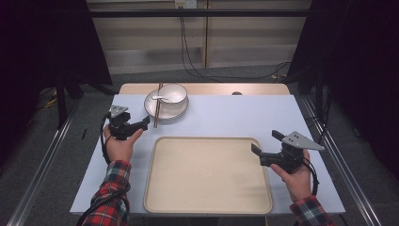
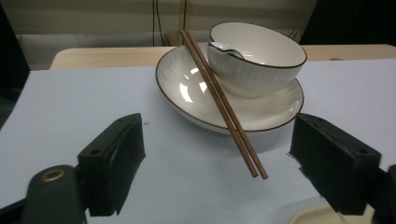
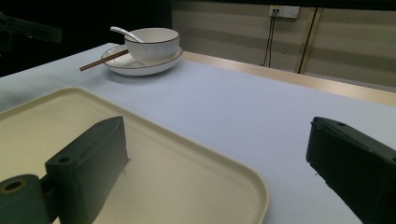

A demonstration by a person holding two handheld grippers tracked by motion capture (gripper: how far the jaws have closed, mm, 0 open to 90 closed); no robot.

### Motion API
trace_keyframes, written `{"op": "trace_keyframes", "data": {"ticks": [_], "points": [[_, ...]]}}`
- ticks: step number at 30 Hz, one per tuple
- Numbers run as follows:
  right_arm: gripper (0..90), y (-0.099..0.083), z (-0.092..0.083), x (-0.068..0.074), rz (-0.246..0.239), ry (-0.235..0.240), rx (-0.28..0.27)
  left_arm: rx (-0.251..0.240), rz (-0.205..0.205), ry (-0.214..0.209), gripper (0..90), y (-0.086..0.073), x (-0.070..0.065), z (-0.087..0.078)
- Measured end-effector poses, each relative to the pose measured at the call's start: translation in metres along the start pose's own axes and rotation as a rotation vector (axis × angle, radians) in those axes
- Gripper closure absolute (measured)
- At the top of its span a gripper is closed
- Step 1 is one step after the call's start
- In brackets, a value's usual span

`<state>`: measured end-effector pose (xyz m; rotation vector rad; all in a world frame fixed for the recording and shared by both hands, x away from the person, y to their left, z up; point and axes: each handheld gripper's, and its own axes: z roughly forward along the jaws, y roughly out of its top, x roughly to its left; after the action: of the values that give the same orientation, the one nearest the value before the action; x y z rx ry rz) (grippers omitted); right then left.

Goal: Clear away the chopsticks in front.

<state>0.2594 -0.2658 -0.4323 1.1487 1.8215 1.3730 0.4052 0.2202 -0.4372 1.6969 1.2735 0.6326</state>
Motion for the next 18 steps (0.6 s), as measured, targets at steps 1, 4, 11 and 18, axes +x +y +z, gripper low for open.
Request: {"op": "trace_keyframes", "data": {"ticks": [1, 4, 11, 18], "points": [[4.8, 0.000, -0.001, 0.000, -0.004, 0.002, -0.001, 0.004, -0.008, -0.003, 19.8, 0.001, 0.000, 0.003], [4.8, 0.001, -0.003, 0.000, 0.003, -0.005, -0.014, 0.011, 0.004, 0.011, 22.2, 0.004, -0.001, 0.012], [4.4, 0.001, -0.007, -0.002, -0.007, 0.001, -0.010, 0.030, 0.008, 0.037, 31.2, 0.006, 0.000, 0.026], [4.1, 0.001, -0.007, -0.003, -0.007, 0.012, -0.012, 0.088, -0.003, 0.044, 42.9, 0.012, -0.001, 0.043]]}}
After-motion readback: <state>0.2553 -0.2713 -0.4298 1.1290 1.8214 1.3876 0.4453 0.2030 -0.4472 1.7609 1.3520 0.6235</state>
